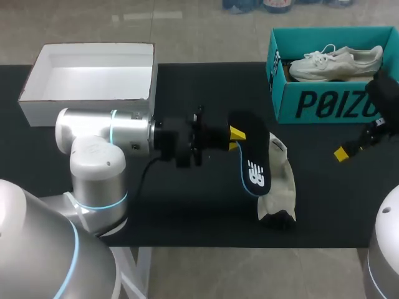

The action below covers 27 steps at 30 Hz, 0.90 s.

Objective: Take the shoe out of the shoebox, open the shoe tongue, remove and reinsert the insole, then place the shoe into the shoebox

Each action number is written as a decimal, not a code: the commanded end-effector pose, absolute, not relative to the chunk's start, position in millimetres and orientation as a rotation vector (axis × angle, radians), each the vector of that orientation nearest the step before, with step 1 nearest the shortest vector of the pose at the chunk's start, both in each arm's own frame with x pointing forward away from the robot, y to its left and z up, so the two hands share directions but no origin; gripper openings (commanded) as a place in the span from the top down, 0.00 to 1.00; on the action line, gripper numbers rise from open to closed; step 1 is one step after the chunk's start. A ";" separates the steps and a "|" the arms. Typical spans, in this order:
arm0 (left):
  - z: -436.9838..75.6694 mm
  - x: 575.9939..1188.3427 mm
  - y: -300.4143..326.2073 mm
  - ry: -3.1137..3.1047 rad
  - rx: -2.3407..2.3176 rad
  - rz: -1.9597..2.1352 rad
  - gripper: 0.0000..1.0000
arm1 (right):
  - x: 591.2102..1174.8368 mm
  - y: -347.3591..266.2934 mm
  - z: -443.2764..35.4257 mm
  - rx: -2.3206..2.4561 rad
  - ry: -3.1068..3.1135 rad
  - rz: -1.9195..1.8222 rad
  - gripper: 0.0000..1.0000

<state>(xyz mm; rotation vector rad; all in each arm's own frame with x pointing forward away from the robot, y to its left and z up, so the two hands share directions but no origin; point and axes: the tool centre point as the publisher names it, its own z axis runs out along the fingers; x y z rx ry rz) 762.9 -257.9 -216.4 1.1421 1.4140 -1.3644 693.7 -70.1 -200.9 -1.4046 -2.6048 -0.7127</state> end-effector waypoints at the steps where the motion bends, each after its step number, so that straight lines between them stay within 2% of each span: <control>1: -219.6 762.1 -263.1 1.416 1.140 -1.367 1.00 | 686.6 -73.9 -200.3 -1.403 -2.610 -0.746 0.00; 27: -219.3 758.1 -267.0 1.425 1.133 -1.374 1.00 | 686.6 -72.1 -200.7 -1.473 -2.562 -0.707 0.00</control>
